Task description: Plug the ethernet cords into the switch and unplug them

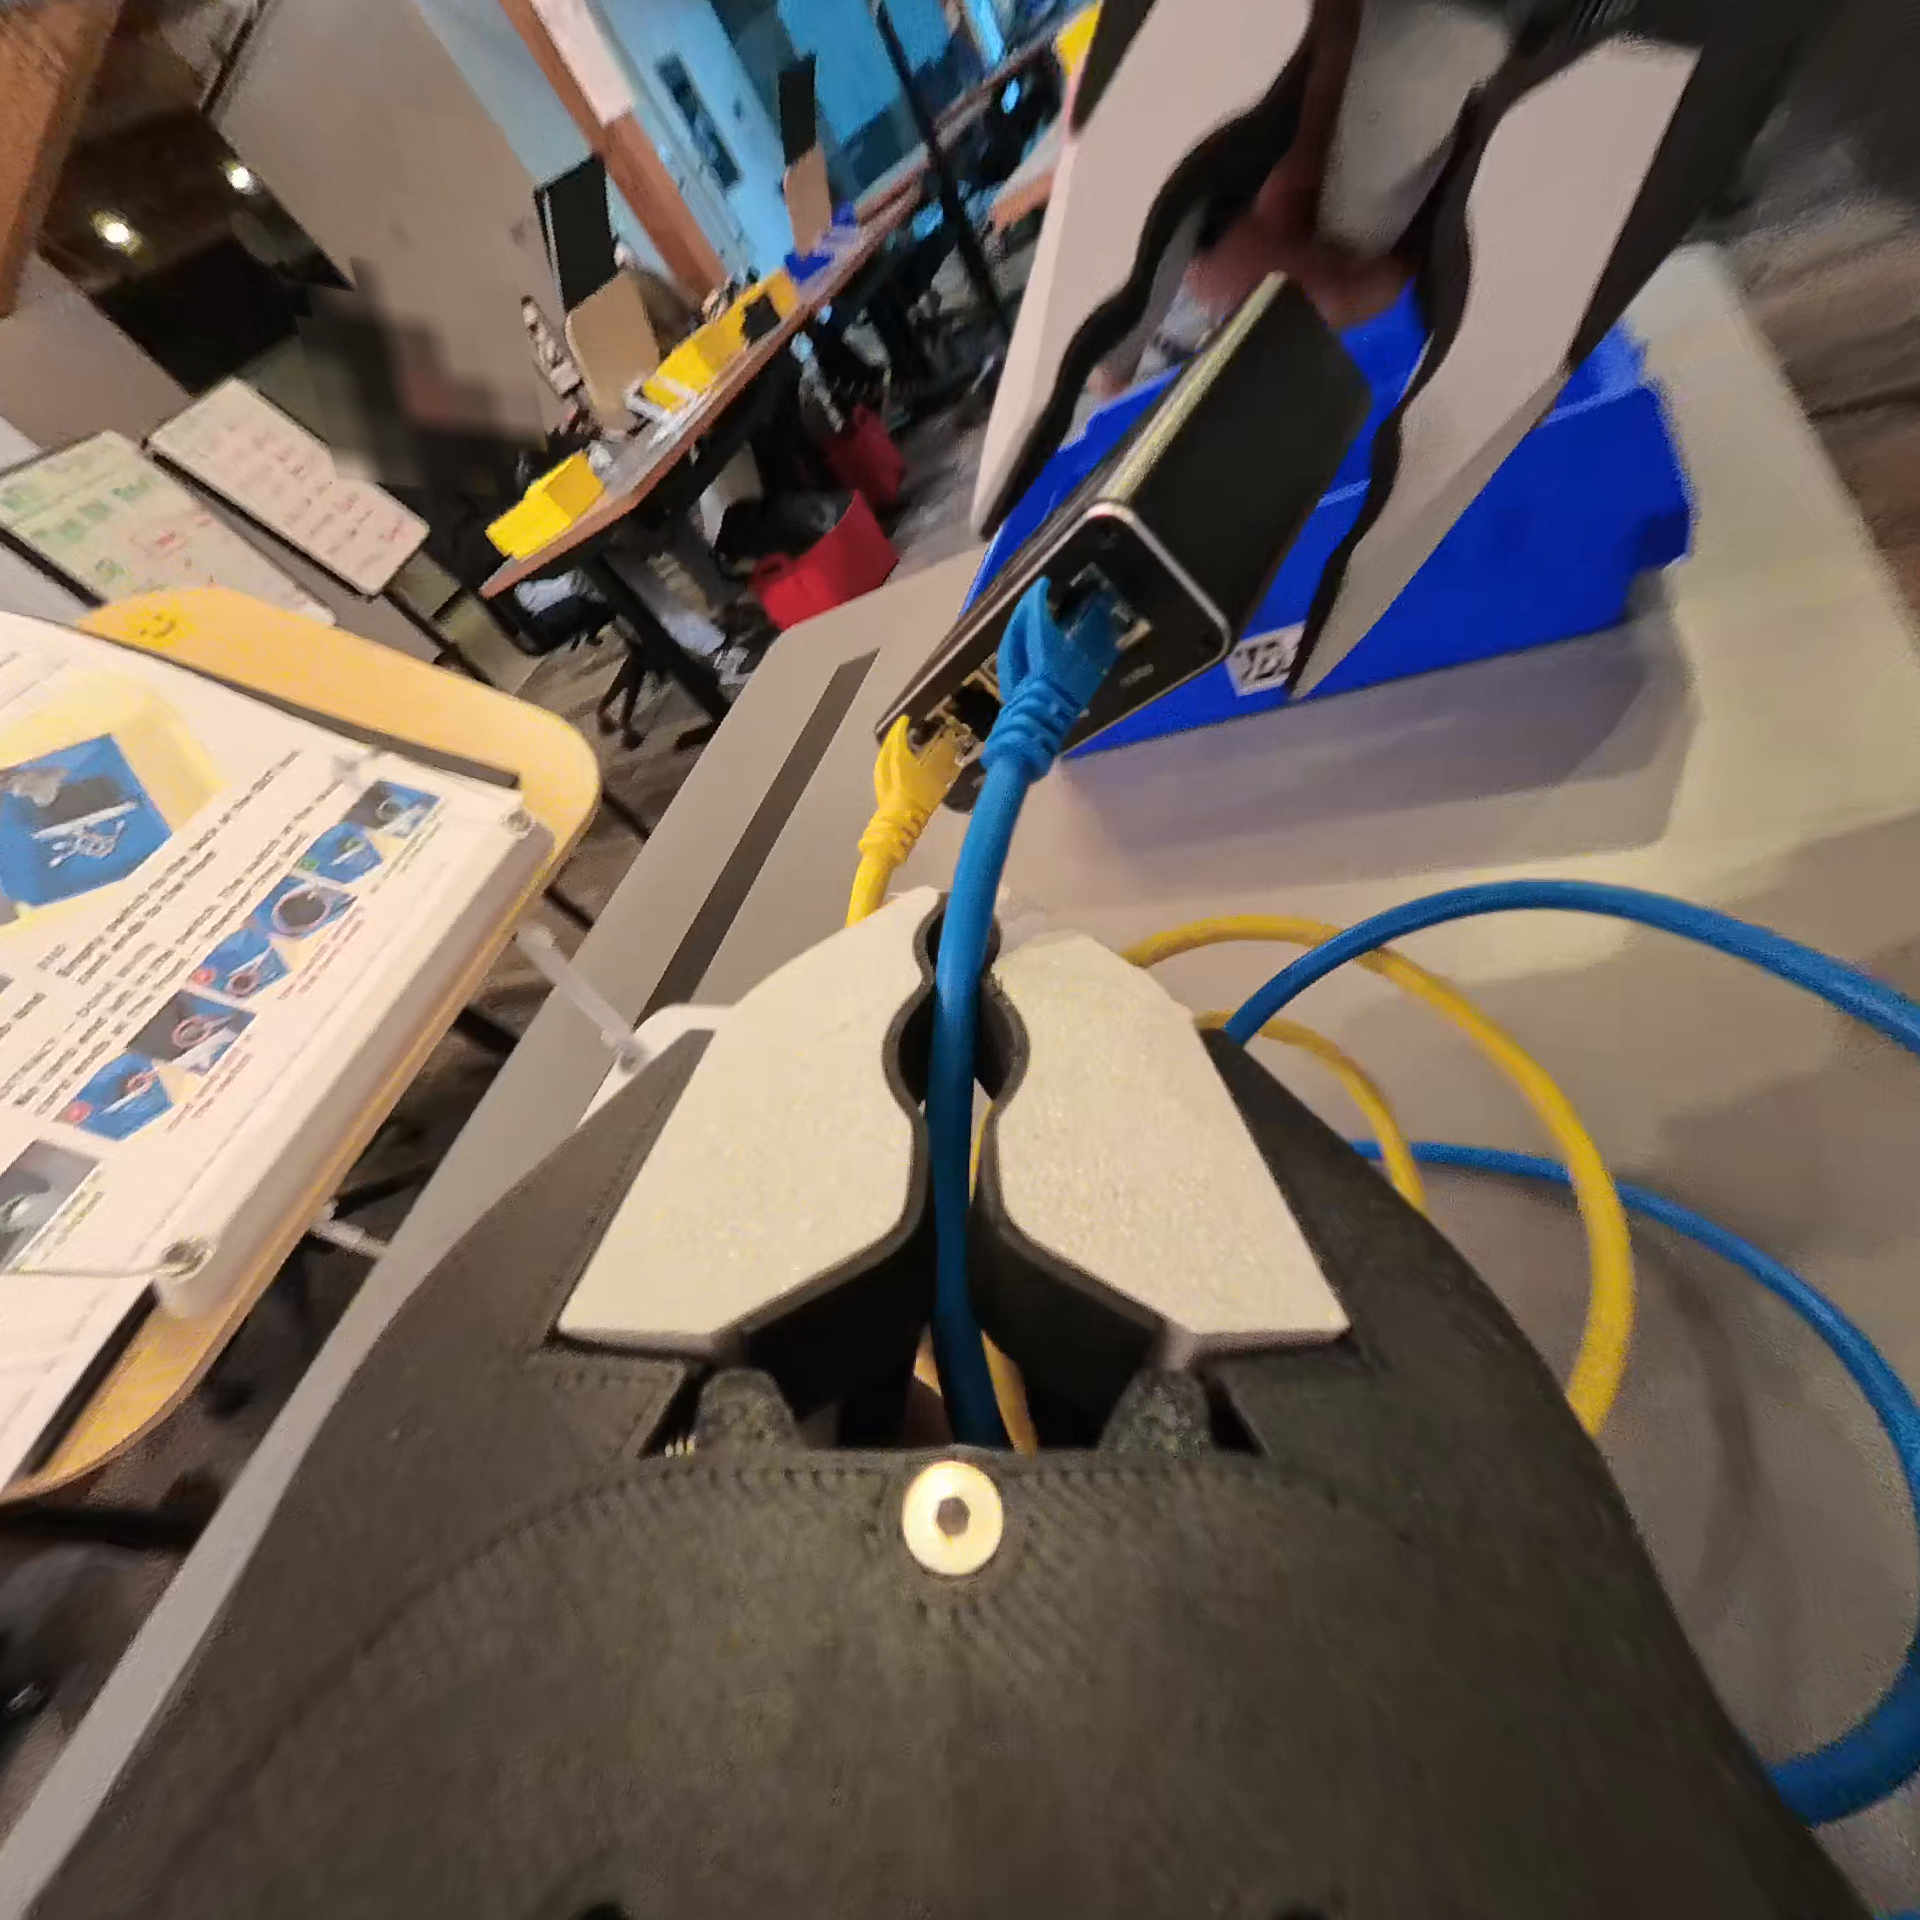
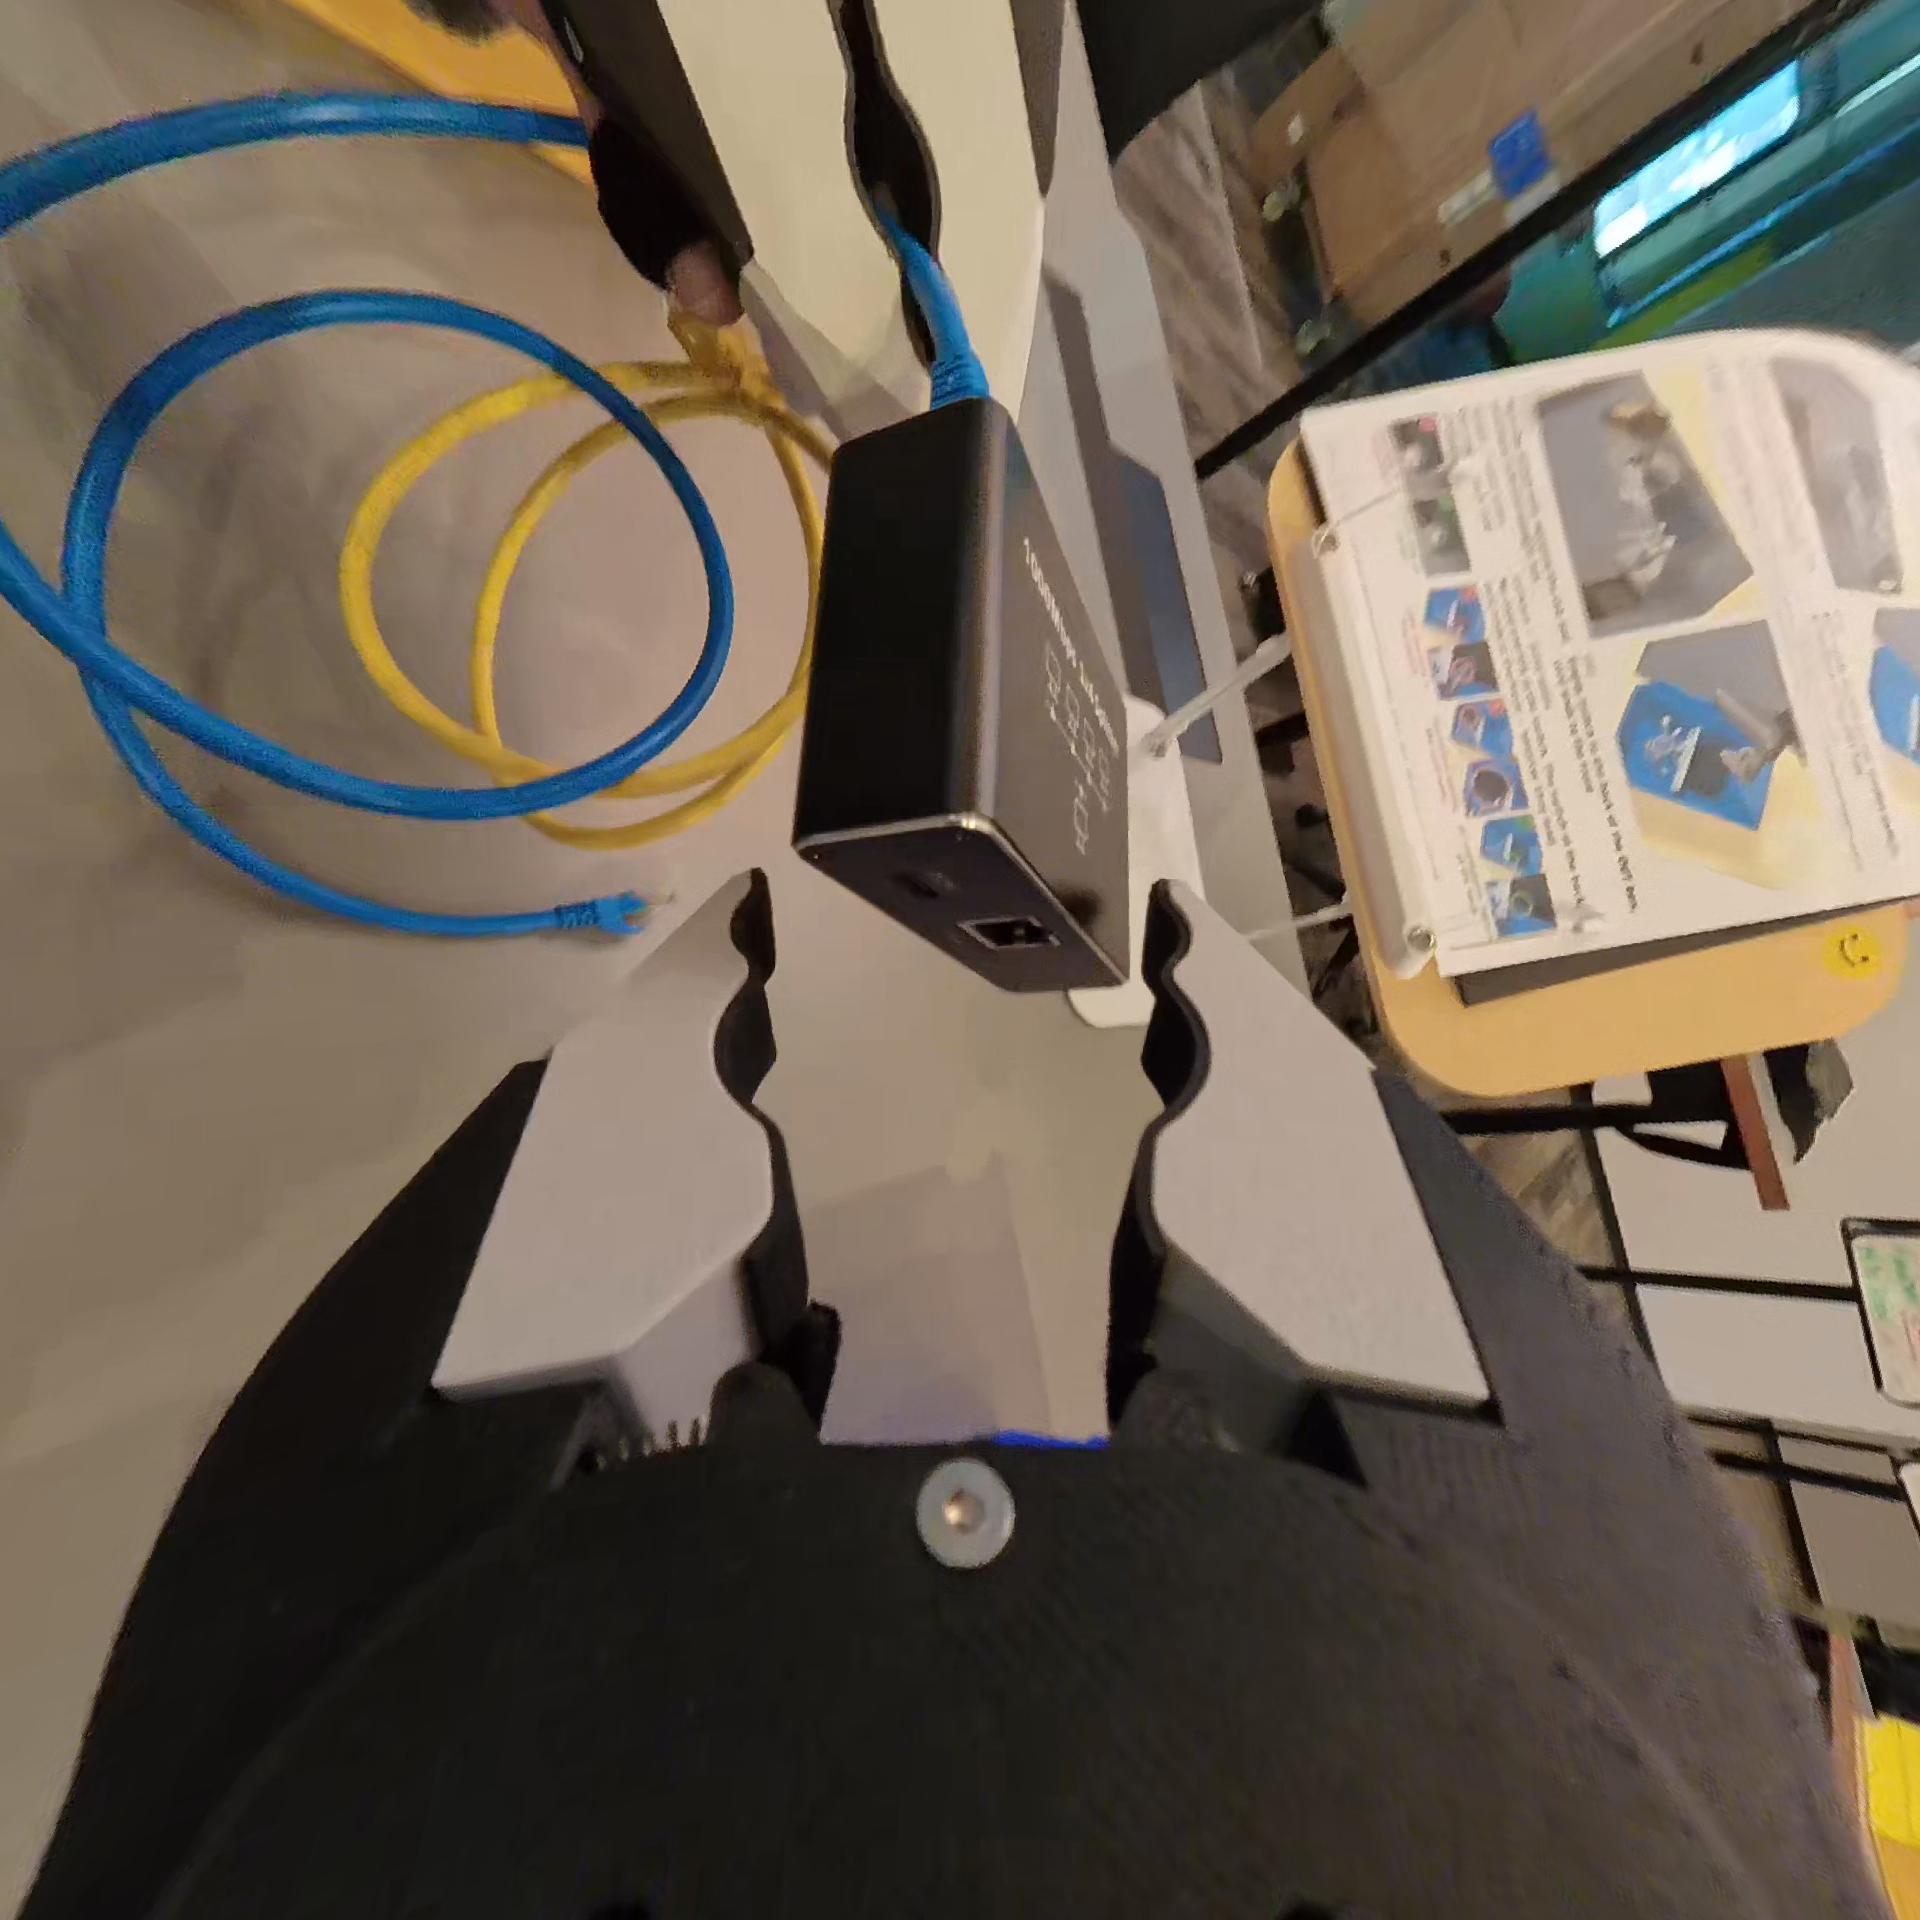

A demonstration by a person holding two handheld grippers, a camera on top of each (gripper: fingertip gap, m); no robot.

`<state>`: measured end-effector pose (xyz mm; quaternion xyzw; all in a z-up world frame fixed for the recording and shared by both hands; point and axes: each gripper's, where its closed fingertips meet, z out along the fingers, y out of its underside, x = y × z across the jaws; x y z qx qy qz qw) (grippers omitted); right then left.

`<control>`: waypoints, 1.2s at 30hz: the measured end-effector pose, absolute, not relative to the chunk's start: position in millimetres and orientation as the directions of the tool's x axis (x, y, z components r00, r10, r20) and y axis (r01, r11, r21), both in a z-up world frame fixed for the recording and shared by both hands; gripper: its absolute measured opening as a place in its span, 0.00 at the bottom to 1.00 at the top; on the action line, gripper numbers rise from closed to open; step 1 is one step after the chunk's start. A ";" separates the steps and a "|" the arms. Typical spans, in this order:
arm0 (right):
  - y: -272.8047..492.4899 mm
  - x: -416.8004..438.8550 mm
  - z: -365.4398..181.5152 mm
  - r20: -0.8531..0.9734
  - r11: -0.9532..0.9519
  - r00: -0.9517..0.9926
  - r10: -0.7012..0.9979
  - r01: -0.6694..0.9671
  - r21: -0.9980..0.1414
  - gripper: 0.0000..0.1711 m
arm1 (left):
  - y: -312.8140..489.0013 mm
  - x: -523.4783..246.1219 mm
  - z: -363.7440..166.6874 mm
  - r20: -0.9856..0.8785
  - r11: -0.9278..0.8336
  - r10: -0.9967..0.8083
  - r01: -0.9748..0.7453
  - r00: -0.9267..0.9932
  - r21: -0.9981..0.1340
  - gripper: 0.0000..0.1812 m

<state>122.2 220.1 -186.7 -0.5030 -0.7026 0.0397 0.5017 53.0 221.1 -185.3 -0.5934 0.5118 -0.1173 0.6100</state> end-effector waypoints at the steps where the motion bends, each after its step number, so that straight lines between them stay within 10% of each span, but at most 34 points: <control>1: 217.5 118.6 -182.8 0.670 0.509 0.016 0.743 0.636 -0.580 0.39 | 216.2 55.3 -181.2 -0.466 0.274 -0.770 -0.433 0.437 -0.859 0.00; 11: 203.8 106.2 -151.7 0.674 0.545 0.063 0.736 0.535 -0.645 0.18 | 215.7 57.3 -182.3 -0.343 0.200 -0.830 -0.339 0.440 -0.919 0.01; 18: 243.2 123.5 -177.9 0.743 0.395 0.083 0.665 0.804 -0.443 0.18 | 253.6 22.8 -183.6 -0.568 0.203 -0.616 -0.586 0.546 -0.784 0.33; 36: 218.7 79.4 -204.8 0.772 0.452 -0.065 0.632 0.841 -0.299 0.17 | 221.4 74.2 -201.8 -0.843 0.381 -0.493 -0.817 0.216 -0.432 0.22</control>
